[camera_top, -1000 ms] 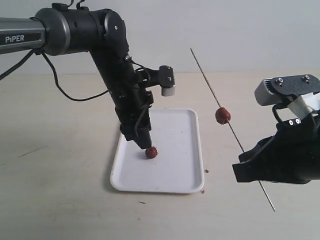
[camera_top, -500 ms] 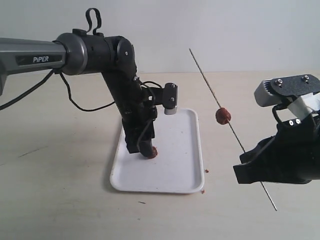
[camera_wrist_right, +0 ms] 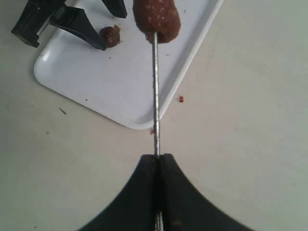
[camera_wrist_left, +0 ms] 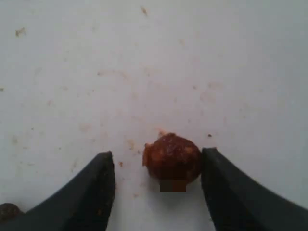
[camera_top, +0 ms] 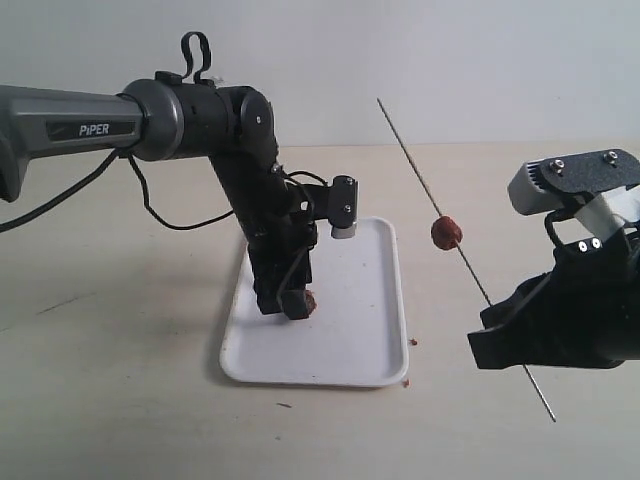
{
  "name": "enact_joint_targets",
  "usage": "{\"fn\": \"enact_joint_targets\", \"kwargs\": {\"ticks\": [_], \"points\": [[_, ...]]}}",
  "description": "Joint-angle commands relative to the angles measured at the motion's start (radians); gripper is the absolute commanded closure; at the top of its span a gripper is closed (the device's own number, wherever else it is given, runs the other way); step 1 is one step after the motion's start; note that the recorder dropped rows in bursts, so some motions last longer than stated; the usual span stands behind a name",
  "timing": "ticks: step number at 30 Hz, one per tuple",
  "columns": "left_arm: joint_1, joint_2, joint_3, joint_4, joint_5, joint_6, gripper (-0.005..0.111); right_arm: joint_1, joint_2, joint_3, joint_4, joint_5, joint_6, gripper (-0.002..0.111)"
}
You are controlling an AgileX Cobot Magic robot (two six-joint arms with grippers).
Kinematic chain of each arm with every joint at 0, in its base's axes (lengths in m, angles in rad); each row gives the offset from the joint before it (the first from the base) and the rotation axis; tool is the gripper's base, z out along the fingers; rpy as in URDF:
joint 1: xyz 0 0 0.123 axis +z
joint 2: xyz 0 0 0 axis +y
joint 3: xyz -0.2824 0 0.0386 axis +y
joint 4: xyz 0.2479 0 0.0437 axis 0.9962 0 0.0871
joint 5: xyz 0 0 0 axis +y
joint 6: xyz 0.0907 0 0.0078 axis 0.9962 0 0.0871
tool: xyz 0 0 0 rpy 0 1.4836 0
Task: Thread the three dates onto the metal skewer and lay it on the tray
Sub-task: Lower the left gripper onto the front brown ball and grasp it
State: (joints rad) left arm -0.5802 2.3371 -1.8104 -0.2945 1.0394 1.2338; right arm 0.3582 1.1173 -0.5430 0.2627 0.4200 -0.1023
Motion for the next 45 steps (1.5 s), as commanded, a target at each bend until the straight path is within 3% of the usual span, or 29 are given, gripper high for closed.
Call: {"fn": "enact_joint_targets", "kwargs": {"ticks": [1,16,37,45], "points": [[-0.002,0.005,-0.005,0.006,0.010,0.001,0.053,-0.005,-0.007,0.000,-0.010,-0.008,-0.002,0.108],[0.000,-0.028,-0.005,0.044,0.014,0.003,0.053,-0.005,-0.007,0.000,-0.033,-0.008,-0.001,0.108],[0.000,-0.023,0.000,-0.030,0.091,-0.034,0.053,-0.005,-0.002,0.000,-0.044,-0.011,-0.001,0.108],[0.000,-0.023,0.042,-0.023,-0.006,-0.034,0.053,-0.005,-0.002,0.000,-0.044,-0.011,-0.001,0.108]]}}
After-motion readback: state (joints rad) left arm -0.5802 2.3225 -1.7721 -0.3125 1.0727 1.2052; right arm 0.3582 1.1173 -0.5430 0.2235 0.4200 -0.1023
